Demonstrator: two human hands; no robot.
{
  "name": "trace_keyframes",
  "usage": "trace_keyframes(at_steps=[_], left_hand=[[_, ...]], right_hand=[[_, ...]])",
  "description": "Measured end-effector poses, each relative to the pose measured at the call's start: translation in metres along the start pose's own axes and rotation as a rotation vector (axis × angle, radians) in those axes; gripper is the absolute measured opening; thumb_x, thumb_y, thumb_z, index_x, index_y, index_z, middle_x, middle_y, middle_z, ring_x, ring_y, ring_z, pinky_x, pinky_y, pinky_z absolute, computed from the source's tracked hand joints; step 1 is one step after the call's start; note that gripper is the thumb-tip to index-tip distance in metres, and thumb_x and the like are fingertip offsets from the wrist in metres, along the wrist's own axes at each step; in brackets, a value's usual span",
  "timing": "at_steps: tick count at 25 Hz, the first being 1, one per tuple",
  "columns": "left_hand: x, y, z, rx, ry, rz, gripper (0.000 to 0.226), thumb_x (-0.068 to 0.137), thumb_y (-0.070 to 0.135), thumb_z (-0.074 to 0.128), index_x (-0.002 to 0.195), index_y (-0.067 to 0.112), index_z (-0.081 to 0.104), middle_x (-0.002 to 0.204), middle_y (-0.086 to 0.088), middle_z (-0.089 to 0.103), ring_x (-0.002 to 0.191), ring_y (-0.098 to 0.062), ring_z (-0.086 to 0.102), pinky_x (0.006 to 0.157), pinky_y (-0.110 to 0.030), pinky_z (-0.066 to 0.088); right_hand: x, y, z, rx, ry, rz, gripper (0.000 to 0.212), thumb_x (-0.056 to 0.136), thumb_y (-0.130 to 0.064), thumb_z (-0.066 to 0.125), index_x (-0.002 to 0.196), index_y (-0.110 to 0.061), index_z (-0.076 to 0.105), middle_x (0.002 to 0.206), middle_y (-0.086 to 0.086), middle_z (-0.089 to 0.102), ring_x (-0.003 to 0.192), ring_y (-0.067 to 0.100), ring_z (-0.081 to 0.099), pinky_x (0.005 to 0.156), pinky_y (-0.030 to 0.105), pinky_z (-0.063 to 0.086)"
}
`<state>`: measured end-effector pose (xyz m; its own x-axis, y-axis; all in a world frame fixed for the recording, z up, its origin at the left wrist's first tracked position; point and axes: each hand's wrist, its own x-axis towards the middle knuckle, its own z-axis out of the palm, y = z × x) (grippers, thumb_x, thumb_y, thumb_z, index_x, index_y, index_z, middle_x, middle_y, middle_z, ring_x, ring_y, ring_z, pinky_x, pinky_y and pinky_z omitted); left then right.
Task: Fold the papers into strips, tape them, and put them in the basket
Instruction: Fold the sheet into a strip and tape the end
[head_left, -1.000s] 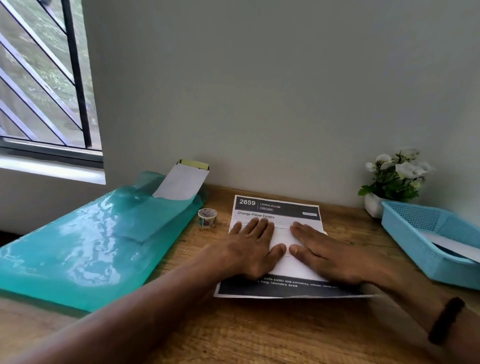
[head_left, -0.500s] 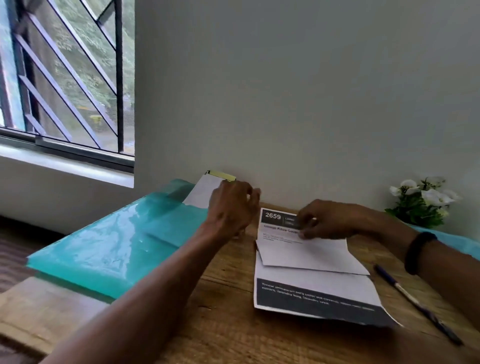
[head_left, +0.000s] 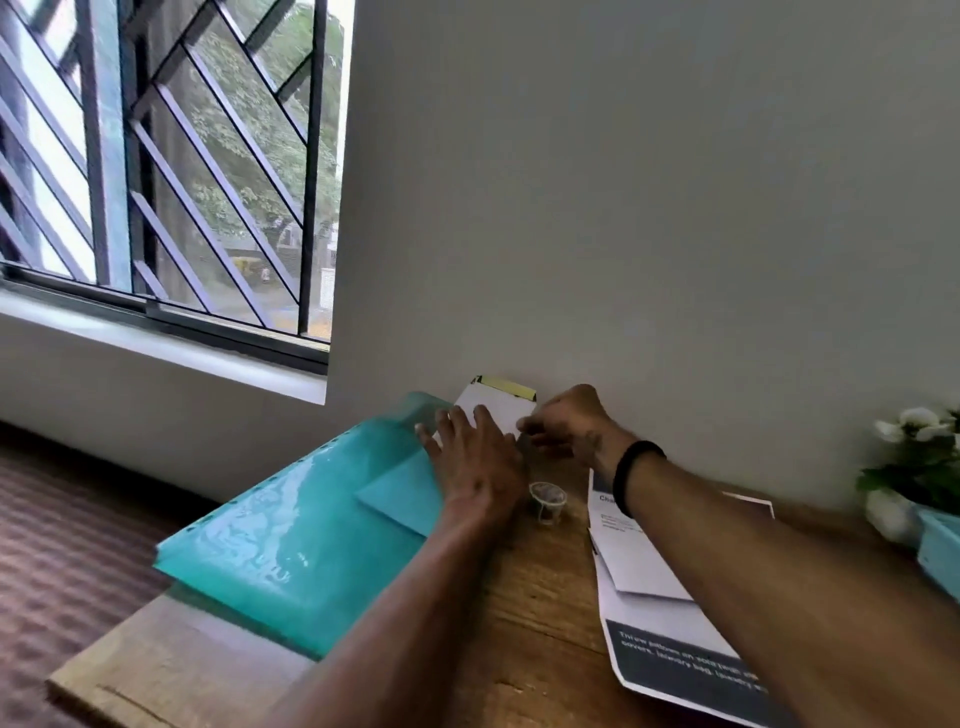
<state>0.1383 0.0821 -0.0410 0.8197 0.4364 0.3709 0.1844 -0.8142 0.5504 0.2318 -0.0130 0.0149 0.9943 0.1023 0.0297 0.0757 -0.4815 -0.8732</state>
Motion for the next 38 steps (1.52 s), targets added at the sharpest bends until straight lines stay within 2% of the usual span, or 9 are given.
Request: trace_keyframes(at_steps=[5,8,12,20,26,30,34,36,38], left_hand=[[-0.001,-0.004,0.007,0.009,-0.017,-0.018,0.064,0.105,0.046,0.041,0.158,0.012,0.029,0.166,-0.021,0.024,0.158,-0.039,0.01,0.127,-0.061,-0.002],[-0.002,-0.005,0.008,-0.021,-0.011,-0.069,0.07,0.105,0.053,0.038,0.16,0.013,0.022,0.167,-0.023,0.023,0.158,-0.04,0.011,0.127,-0.062,-0.003],[-0.003,-0.004,0.009,-0.036,-0.016,-0.1,0.074,0.104,0.058,0.036,0.163,0.018,0.013,0.167,-0.026,0.02,0.158,-0.042,0.01,0.126,-0.065,-0.004],[-0.001,-0.004,0.006,-0.067,-0.01,-0.121,0.077,0.103,0.059,0.036,0.164,0.023,0.007,0.168,-0.023,0.02,0.158,-0.042,0.01,0.124,-0.068,-0.002],[-0.003,-0.005,0.007,-0.109,0.002,-0.14,0.08,0.103,0.064,0.032,0.165,0.028,-0.003,0.169,-0.019,0.021,0.159,-0.039,0.008,0.124,-0.068,-0.005],[-0.001,-0.006,0.01,-0.115,0.031,-0.132,0.076,0.104,0.065,0.023,0.166,0.028,-0.003,0.17,-0.019,0.02,0.159,-0.04,0.009,0.123,-0.07,-0.006],[-0.002,-0.008,0.009,-0.14,0.056,-0.112,0.076,0.104,0.067,0.022,0.166,0.028,-0.002,0.17,-0.019,0.016,0.159,-0.04,0.007,0.123,-0.069,-0.005],[0.0,-0.004,0.005,-0.144,0.177,-0.031,0.078,0.102,0.069,0.022,0.166,0.029,0.002,0.171,-0.019,0.011,0.16,-0.039,0.004,0.124,-0.068,-0.004],[0.001,0.011,-0.004,-0.13,0.357,0.189,0.086,0.097,0.074,0.025,0.167,0.027,0.009,0.173,-0.018,0.009,0.161,-0.036,0.001,0.125,-0.066,-0.005]], right_hand=[[0.011,-0.002,0.019,0.115,0.105,0.043,0.03,0.068,-0.001,0.093,0.093,0.002,0.076,0.086,0.018,0.079,0.075,0.032,0.078,0.067,0.045,0.067],[0.011,-0.005,0.018,0.018,0.197,-0.038,0.021,0.071,-0.004,0.092,0.085,-0.001,0.077,0.078,0.015,0.078,0.067,0.026,0.077,0.061,0.039,0.066],[0.008,0.0,0.02,-0.127,0.293,-0.127,0.019,0.062,-0.018,0.091,0.069,-0.011,0.076,0.071,0.008,0.078,0.07,0.028,0.078,0.071,0.042,0.067],[-0.007,0.002,0.027,-0.13,0.44,-0.292,0.007,0.084,-0.019,0.076,0.078,-0.017,0.074,0.093,0.007,0.078,0.089,0.033,0.072,0.075,0.033,0.056],[0.01,-0.017,-0.005,0.08,0.464,-0.369,0.012,0.081,-0.024,0.075,0.073,-0.022,0.066,0.075,0.003,0.074,0.071,0.032,0.076,0.07,0.051,0.065],[0.006,-0.035,-0.047,0.228,0.526,-0.404,0.007,0.095,-0.006,0.07,0.089,-0.007,0.066,0.081,0.014,0.074,0.06,0.027,0.076,0.066,0.045,0.067],[0.001,-0.042,-0.093,0.4,0.558,-0.428,0.005,0.095,-0.001,0.07,0.098,-0.003,0.066,0.091,0.022,0.075,0.058,0.021,0.075,0.065,0.036,0.067],[-0.006,-0.041,-0.114,0.546,0.557,-0.382,0.008,0.093,0.002,0.071,0.096,-0.002,0.065,0.095,0.023,0.074,0.055,0.019,0.073,0.065,0.032,0.066],[-0.022,-0.038,-0.131,0.69,0.512,-0.334,0.011,0.09,0.007,0.071,0.096,0.0,0.064,0.098,0.024,0.072,0.054,0.021,0.072,0.067,0.033,0.066]])
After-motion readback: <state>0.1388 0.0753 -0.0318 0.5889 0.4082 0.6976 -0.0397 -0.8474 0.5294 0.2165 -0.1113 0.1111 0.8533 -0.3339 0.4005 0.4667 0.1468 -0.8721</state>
